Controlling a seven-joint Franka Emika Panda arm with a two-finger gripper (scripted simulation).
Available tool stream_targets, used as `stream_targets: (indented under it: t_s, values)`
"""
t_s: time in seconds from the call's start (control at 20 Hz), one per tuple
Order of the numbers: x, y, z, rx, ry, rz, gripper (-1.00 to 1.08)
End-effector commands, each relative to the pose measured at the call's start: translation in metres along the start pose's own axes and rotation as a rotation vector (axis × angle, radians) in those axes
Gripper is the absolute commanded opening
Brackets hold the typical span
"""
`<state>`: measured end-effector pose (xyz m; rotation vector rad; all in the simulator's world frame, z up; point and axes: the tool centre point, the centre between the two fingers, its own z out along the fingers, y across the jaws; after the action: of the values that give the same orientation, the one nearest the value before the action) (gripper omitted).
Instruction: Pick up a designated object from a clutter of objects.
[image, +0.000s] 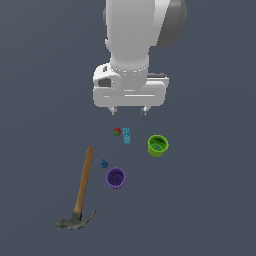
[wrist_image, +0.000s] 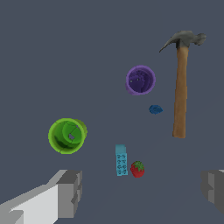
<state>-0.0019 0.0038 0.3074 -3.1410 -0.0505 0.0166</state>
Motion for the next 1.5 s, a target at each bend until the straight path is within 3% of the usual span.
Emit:
stream_targets:
  t_s: [0.0, 0.8, 1.45]
  values:
    - [0.000, 0.000, 0.000, 0.000, 0.000, 0.000, 0.28]
    - [0.003, -0.006, 0.014, 0.004, -0.009, 0.027, 0.28]
    - [0.016, -0.048, 0.064, -0.043, -0.001, 0.150, 0.28]
